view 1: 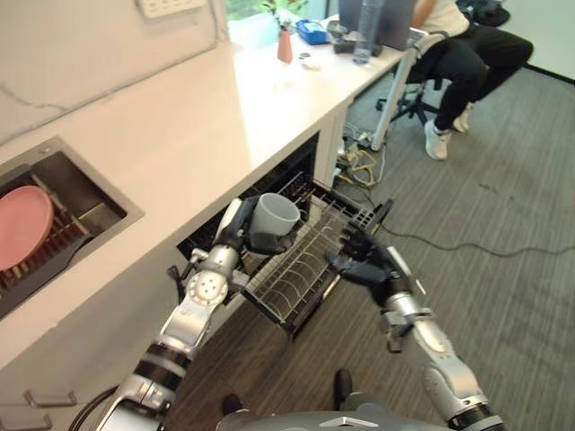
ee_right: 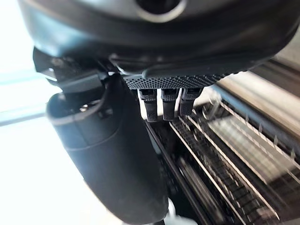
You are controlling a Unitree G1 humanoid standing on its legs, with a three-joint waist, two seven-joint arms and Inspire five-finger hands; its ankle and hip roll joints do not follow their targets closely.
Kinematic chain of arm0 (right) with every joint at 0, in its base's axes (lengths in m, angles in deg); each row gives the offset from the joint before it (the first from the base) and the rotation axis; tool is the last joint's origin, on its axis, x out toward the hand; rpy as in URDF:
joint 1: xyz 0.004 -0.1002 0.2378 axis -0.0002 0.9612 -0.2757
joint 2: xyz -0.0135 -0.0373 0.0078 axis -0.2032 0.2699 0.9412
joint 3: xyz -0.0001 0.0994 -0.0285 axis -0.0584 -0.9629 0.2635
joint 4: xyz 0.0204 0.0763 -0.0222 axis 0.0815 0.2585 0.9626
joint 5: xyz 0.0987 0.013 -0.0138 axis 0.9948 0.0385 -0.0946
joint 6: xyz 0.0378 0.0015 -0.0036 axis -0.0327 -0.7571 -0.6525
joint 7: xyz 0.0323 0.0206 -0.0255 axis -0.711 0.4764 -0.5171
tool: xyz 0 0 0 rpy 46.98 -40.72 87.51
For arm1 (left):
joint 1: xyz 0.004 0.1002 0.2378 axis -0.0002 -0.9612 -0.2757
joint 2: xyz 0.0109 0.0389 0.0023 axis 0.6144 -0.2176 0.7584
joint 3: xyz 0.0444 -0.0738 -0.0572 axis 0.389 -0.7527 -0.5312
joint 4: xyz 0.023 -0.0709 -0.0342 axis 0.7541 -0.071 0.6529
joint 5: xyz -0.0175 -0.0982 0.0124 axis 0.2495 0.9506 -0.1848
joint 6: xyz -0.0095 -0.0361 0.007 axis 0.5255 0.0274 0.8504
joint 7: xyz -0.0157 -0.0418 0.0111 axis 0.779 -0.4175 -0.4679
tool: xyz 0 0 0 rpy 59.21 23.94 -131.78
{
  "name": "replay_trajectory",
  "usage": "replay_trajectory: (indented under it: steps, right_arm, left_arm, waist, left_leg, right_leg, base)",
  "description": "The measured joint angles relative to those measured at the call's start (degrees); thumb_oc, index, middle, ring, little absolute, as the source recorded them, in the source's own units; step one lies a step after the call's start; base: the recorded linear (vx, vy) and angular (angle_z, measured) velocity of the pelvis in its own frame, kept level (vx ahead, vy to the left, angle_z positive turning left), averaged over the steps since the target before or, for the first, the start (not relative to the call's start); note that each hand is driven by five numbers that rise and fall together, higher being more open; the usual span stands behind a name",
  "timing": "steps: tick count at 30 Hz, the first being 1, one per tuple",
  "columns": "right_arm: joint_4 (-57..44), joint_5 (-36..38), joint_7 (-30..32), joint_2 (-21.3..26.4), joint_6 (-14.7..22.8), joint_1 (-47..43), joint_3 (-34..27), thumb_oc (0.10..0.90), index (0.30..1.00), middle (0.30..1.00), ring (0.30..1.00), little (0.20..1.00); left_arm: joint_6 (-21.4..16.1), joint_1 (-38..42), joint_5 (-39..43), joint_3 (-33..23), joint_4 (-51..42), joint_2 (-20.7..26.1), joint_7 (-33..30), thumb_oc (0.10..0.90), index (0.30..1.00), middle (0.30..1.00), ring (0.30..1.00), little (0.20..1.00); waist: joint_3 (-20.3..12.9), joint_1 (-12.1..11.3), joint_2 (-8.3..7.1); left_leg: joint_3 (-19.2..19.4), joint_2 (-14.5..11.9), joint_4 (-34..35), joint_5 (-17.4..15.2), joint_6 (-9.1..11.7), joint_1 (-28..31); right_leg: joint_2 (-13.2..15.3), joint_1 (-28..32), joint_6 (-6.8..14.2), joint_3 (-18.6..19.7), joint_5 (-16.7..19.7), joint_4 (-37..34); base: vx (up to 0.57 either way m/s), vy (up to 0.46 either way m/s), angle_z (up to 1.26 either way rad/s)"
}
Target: Place the dishes in the dishwasher.
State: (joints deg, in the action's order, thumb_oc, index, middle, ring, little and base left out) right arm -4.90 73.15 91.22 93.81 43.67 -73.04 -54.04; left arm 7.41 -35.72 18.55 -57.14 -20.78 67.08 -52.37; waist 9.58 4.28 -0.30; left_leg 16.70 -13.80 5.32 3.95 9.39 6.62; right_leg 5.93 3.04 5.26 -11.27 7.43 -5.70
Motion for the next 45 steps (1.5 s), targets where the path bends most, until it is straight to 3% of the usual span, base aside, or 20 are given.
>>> replay_trajectory:
  steps: [4,7,15,24,35,45]
  right_arm:
    - [0.02,8.49,-0.26,-2.38,-0.69,-0.73,2.51,0.8,0.9,0.9,0.9,0.9]
    - [-0.18,12.01,0.0,-0.83,-0.7,-1.65,2.49,0.8,0.9,0.9,0.9,0.9]
    - [-0.62,15.38,1.0,-0.26,-0.26,-4.81,2.55,0.8,0.9,0.9,0.9,0.9]
    - [0.02,19.74,5.48,-2.46,1.14,-6.85,4.49,0.8,0.9,0.9,0.9,0.9]
    - [7.3,19.58,12.59,-5.81,1.5,-13.36,8.86,0.8,0.9,0.9,0.9,0.9]
    - [9.86,17.38,18.77,-8.42,2.03,-15.99,10.92,0.8,0.9,0.9,0.9,0.9]
  left_arm:
    - [-0.18,5.4,-4.34,2.84,3.37,0.09,-3.85,0.4,0.3,0.3,0.3,0.3]
    - [-0.19,6.36,-6.43,4.42,3.62,0.13,-5.77,0.4,0.3,0.3,0.3,0.3]
    - [-0.21,6.57,-7.8,9.2,3.99,-1.96,-6.17,0.4,0.3,0.3,0.3,0.3]
    - [-0.21,6.63,-9.81,9.31,5.36,-3.56,-6.86,0.4,0.3,0.3,0.3,0.3]
    - [2.23,10.05,-9.96,13.02,14.72,-6.47,-11.3,0.4,0.3,0.3,0.3,0.3]
    - [2.4,10.29,-9.94,14.38,17.5,-7.51,-14.69,0.4,0.3,0.3,0.3,0.3]
  waist:
    - [-1.69,-0.32,-2.61]
    - [-2.73,-0.43,-3.7]
    - [-3.58,-0.96,-2.62]
    - [-3.76,-0.96,-2.12]
    - [-4.2,-1.22,-1.5]
    - [-4.3,-1.63,-1.35]
  left_leg:
    - [-0.54,0.38,-0.01,0.09,-0.13,-0.45]
    - [-1.07,0.42,-0.01,0.17,-0.21,-0.71]
    - [-2.64,1.17,0.25,0.58,-0.69,-1.57]
    - [-2.91,1.31,0.1,0.7,-0.84,-1.77]
    - [-3.22,1.67,-0.02,0.93,-1.05,-1.8]
    - [-3.69,1.77,-0.02,1.03,-1.17,-1.79]
  right_leg:
    - [0.24,0.0,0.04,-0.69,0.0,-0.01]
    - [0.48,0.1,0.04,-1.15,-0.01,-0.02]
    - [1.25,0.21,0.1,-2.46,-0.01,-0.23]
    - [1.34,0.18,0.15,-2.68,0.04,-0.06]
    - [1.76,0.38,0.23,-3.01,0.12,-0.05]
    - [1.9,0.78,0.23,-3.52,0.12,-0.14]
  base:
    - [0.01,0.004,0.07]
    - [0.01,0.006,0.09]
    - [0.02,0.013,0.09]
    - [0.0,0.001,0.0]
    - [0.0,0.002,0.01]
    - [0.0,0.007,0.02]
